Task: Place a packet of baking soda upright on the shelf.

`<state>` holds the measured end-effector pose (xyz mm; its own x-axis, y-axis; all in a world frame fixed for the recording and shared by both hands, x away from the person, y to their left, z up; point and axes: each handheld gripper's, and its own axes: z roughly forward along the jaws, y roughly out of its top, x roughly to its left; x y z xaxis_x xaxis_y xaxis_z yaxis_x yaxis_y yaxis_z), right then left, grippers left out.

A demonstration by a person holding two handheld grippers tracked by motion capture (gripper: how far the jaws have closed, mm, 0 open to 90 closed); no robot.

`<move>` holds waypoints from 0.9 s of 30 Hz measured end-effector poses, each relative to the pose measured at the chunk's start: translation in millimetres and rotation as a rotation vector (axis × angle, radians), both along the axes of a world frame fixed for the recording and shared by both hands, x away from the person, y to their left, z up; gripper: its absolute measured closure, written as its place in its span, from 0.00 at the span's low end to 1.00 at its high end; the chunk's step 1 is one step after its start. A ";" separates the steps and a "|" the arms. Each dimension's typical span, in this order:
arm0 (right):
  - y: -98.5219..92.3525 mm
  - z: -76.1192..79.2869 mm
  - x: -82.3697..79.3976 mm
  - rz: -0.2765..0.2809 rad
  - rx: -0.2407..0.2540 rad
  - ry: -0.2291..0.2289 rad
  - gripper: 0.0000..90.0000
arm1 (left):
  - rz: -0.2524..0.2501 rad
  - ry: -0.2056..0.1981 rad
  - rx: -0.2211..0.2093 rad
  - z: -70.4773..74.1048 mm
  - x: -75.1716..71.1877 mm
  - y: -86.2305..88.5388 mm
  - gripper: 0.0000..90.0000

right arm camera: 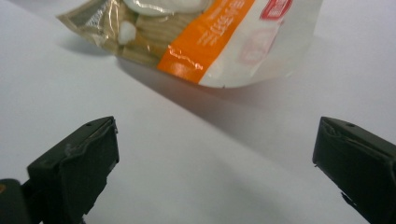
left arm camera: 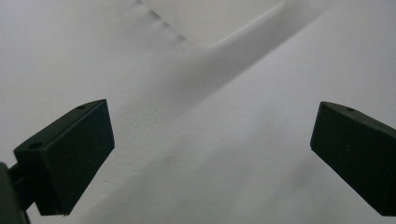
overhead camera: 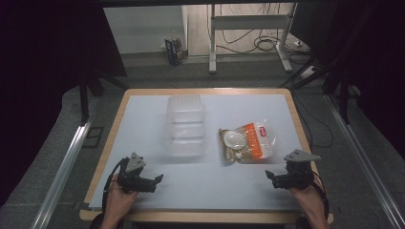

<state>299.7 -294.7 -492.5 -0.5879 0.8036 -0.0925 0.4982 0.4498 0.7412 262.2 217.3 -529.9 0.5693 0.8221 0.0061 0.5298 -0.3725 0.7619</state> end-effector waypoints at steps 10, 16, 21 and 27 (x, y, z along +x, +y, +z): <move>-4.7 -6.3 7.7 0.021 0.021 0.035 0.00 | -0.017 0.002 -0.023 -1.2 2.0 1.9 0.00; -5.6 -8.0 10.2 0.025 0.033 0.047 0.00 | -0.020 0.003 -0.030 -1.3 2.8 2.8 0.00; -4.9 -7.6 10.7 0.017 0.023 0.047 0.00 | -0.032 -0.003 -0.018 -1.8 3.3 2.4 0.00; -4.4 -5.6 12.2 -0.007 0.003 0.044 0.00 | -0.064 -0.030 0.032 -2.7 2.0 -3.4 0.00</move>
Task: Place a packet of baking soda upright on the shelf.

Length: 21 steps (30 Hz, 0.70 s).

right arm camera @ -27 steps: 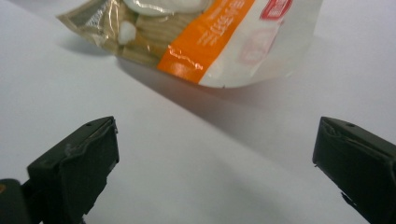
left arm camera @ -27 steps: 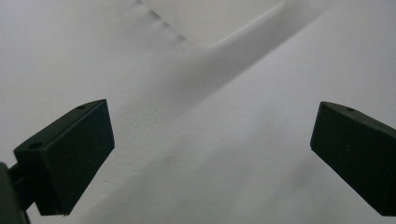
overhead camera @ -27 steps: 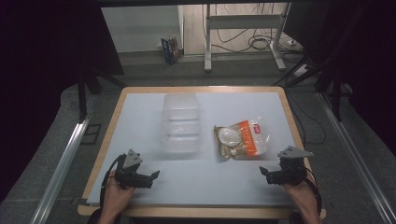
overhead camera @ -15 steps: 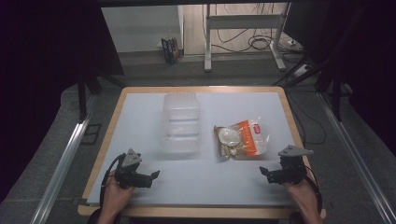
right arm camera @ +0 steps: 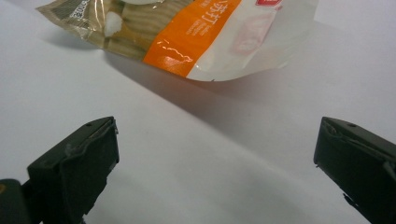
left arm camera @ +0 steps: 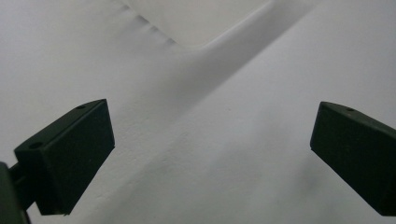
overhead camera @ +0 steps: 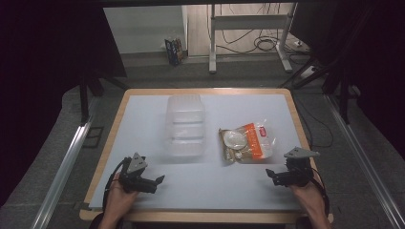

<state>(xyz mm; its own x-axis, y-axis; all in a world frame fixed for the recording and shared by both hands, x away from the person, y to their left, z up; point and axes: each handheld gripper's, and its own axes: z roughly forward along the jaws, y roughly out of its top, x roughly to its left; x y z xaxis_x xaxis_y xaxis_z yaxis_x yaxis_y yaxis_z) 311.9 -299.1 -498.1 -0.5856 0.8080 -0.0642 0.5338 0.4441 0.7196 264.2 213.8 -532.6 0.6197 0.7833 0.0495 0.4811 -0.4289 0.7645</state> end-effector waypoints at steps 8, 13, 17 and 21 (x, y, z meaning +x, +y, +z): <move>0.6 5.1 3.8 -0.022 0.027 -0.006 0.00 | -0.010 -0.018 0.018 0.8 -1.1 -1.9 0.00; 3.5 14.0 6.4 -0.036 0.059 -0.016 0.02 | -0.008 -0.023 0.031 1.3 -1.2 -1.5 0.00; 9.2 19.8 7.8 -0.032 0.052 -0.024 0.08 | -0.003 -0.032 0.030 1.8 -2.0 -1.4 0.00; 13.2 26.0 10.9 -0.031 0.057 -0.015 0.17 | 0.000 -0.037 0.028 1.7 -2.7 -1.6 0.00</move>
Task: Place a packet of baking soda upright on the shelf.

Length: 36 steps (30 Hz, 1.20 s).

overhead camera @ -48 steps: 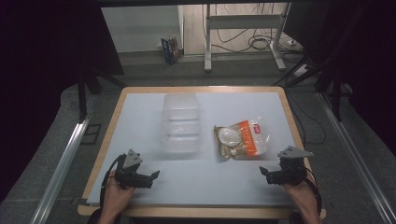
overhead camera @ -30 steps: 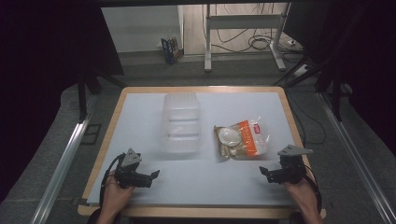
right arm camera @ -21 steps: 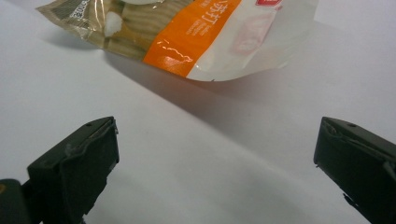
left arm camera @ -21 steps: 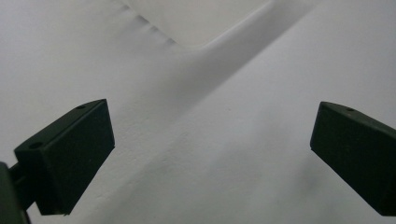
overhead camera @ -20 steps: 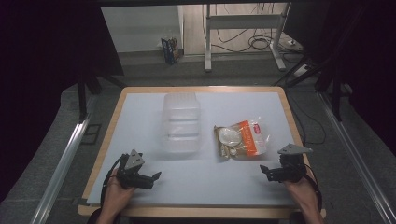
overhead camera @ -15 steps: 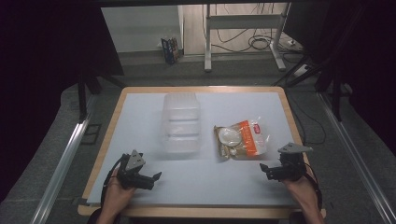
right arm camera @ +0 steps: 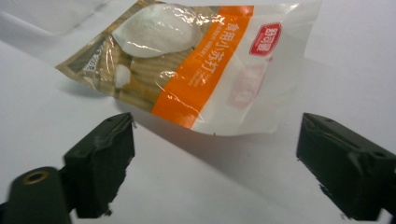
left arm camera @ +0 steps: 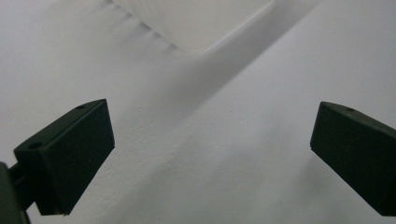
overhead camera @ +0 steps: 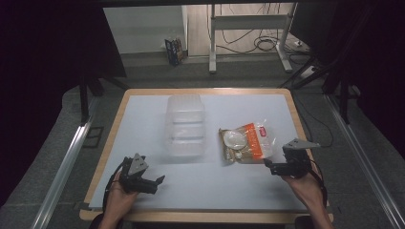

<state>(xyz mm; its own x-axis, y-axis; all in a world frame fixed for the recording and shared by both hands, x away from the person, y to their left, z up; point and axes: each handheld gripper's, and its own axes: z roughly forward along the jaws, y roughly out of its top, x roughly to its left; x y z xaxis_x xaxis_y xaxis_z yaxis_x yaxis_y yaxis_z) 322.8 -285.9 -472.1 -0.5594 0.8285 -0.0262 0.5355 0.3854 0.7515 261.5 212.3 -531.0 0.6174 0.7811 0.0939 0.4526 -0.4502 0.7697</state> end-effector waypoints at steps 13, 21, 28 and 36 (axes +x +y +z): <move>13.5 17.8 19.4 0.081 -0.013 0.020 0.50 | -0.002 -0.003 0.015 -0.3 0.4 -0.1 0.00; 33.1 20.3 34.7 0.122 -0.059 0.009 0.59 | -0.003 -0.002 0.016 -0.7 0.5 -0.5 0.00; 59.5 17.7 52.5 0.166 -0.072 0.009 0.78 | -0.004 -0.003 0.013 -0.8 0.2 -0.5 0.00; 77.5 8.1 73.3 0.168 -0.065 0.031 0.93 | -0.006 -0.002 0.011 -0.8 0.0 -0.5 0.00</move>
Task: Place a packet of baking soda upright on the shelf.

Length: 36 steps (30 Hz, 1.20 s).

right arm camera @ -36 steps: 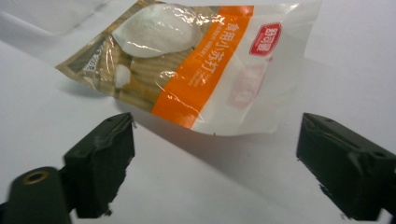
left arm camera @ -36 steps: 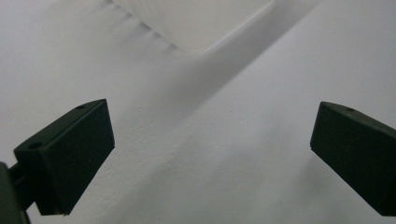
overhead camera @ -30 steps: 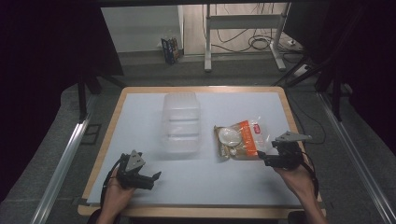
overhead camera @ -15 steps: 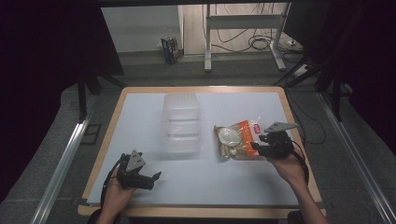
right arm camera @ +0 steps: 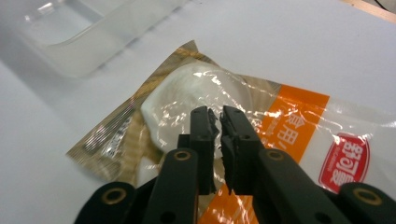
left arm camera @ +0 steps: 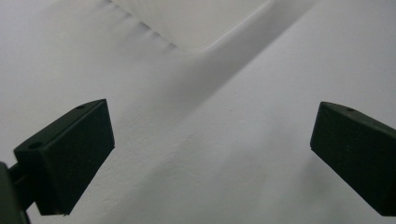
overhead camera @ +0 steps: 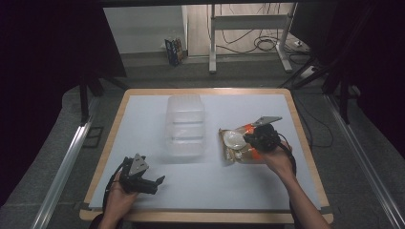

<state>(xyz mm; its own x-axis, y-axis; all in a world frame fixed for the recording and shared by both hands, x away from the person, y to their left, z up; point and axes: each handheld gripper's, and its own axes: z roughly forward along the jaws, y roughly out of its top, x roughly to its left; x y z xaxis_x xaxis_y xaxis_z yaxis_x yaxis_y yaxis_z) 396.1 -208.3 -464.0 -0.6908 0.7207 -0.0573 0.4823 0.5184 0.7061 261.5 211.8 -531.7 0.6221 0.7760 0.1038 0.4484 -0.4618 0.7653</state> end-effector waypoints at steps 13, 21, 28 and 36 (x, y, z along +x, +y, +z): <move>18.7 -8.2 35.3 0.010 0.005 0.011 0.99 | -0.004 0.001 0.001 -0.1 -0.2 -0.2 0.00; 35.8 -15.5 53.6 -0.012 -0.034 0.010 0.99 | -0.006 0.001 0.000 -0.2 -0.4 -0.3 0.00; 44.8 -23.7 71.8 -0.041 -0.022 0.032 0.98 | -0.009 0.001 0.002 -0.2 -0.5 -0.6 0.00; 57.3 -35.2 84.0 -0.063 -0.068 0.053 0.98 | -0.014 0.003 0.005 -0.4 -0.5 -0.9 0.00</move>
<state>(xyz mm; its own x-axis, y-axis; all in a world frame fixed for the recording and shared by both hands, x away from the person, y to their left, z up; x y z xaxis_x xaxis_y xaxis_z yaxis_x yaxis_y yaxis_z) 480.1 -151.0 -499.2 -0.6480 0.7583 -0.0714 0.5513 0.5317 0.6429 260.9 210.9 -532.1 0.6328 0.7670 0.1059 0.4444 -0.4718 0.7616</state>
